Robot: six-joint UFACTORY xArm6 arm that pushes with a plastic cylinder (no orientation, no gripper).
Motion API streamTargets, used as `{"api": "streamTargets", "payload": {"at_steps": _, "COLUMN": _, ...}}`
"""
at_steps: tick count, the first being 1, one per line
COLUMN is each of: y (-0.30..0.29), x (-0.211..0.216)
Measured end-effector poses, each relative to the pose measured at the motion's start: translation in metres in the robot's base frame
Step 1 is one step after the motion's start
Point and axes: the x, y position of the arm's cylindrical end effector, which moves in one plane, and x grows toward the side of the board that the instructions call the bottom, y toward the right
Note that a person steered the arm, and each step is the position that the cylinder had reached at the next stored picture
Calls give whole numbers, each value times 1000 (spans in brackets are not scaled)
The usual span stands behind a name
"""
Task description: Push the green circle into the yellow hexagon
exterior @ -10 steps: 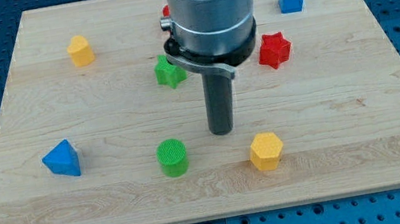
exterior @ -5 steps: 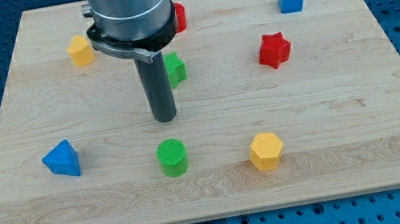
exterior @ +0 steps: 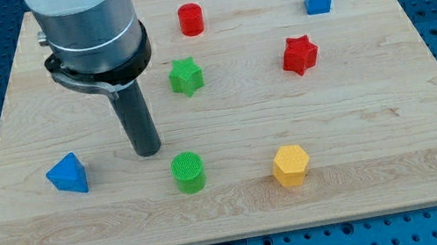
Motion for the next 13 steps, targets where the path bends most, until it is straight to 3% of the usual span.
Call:
{"api": "streamTargets", "payload": {"at_steps": 1, "y": 0, "x": 33}}
{"api": "streamTargets", "payload": {"at_steps": 7, "y": 37, "x": 55}}
{"api": "streamTargets", "payload": {"at_steps": 13, "y": 81, "x": 44}}
